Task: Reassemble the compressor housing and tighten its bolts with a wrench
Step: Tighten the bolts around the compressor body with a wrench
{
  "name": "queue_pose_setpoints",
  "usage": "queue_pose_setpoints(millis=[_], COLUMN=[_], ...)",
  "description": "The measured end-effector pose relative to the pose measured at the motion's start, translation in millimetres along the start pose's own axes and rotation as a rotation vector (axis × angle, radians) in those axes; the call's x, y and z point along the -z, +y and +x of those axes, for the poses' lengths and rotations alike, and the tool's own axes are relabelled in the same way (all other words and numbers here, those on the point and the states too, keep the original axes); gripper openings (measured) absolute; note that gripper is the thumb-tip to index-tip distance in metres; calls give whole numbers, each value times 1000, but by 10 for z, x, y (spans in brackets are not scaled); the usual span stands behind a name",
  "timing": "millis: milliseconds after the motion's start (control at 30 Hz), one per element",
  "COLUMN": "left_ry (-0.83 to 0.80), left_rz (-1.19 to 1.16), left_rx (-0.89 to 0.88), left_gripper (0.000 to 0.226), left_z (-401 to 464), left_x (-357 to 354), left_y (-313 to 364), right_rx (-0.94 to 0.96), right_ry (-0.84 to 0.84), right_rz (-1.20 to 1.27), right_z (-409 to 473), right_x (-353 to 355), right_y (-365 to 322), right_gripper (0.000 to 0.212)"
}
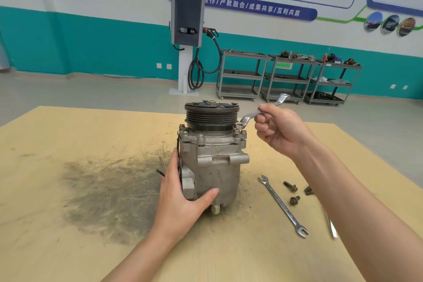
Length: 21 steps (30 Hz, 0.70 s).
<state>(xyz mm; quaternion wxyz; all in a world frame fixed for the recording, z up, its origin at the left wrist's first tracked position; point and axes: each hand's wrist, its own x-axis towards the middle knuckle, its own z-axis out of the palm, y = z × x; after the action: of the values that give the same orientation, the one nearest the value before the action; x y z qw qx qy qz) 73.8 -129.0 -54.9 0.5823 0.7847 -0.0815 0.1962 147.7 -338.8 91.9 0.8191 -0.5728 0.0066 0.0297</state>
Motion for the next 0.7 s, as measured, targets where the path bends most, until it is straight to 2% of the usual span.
queue_pose_setpoints(millis=[467,600,700], left_ry=[-5,-5,-7], left_rz=[16,13,10], left_rx=[7,25,31], left_gripper=[111,113,114], left_z=[-4,1,3], left_x=[-8,-8,-6], left_y=[-1,0,-12], right_rx=[-15,-40,22], right_ry=[25,81,148], right_rz=[-185,-71,22], right_z=[-12,-45,-128], right_x=[-125,-118,-101], right_y=[-67,60,156], right_gripper=[24,24,23])
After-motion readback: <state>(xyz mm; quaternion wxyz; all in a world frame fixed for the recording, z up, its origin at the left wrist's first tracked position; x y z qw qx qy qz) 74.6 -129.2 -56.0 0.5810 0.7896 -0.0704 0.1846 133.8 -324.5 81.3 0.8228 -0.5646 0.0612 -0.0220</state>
